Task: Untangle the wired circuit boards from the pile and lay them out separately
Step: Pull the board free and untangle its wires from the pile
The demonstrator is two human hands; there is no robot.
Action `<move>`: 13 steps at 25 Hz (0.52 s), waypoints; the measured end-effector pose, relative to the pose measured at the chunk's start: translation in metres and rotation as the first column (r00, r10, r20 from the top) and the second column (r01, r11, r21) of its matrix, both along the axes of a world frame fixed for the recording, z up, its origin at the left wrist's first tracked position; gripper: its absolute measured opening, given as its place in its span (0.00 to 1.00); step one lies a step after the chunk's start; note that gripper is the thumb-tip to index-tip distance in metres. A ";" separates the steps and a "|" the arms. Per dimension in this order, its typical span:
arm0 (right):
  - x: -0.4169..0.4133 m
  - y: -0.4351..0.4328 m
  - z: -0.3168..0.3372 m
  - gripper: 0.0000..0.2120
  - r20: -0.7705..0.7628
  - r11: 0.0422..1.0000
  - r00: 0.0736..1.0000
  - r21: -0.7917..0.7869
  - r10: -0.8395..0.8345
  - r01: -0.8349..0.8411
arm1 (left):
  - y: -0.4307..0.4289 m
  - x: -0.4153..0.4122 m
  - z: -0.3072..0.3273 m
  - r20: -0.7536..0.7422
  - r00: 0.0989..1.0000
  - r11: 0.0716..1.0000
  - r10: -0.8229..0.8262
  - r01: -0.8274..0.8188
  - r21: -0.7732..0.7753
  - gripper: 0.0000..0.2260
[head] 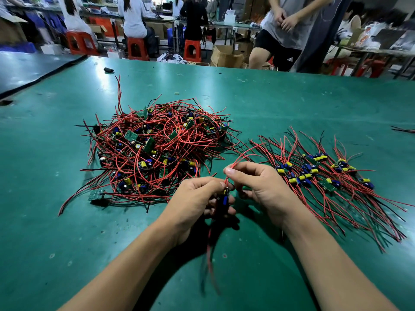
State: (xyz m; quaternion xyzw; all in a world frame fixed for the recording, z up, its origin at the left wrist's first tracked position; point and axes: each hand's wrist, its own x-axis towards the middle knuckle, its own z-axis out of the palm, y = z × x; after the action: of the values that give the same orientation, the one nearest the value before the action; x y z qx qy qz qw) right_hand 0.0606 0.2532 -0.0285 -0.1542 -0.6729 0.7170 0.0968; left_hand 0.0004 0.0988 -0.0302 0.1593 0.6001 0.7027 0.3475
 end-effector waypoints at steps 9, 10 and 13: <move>0.003 -0.003 0.003 0.07 0.005 0.989 0.990 -0.038 0.142 -0.142 | -0.002 -0.002 -0.002 -0.009 1.000 1.000 0.004 -0.004 0.014 0.10; 0.003 -0.003 0.003 0.07 0.003 0.991 0.991 -0.023 0.132 -0.132 | -0.002 -0.002 -0.002 -0.007 1.000 1.000 0.000 0.000 0.014 0.10; 0.003 -0.004 0.003 0.10 0.029 0.991 0.991 -0.029 0.133 -0.132 | -0.002 -0.002 -0.003 0.006 1.000 1.000 -0.009 0.009 0.020 0.12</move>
State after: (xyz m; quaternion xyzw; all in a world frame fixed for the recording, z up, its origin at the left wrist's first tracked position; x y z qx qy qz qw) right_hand 0.0632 0.2488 -0.0250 -0.1215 -0.6733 0.7284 0.0365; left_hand -0.0018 0.0973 -0.0330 0.1632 0.5914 0.7075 0.3507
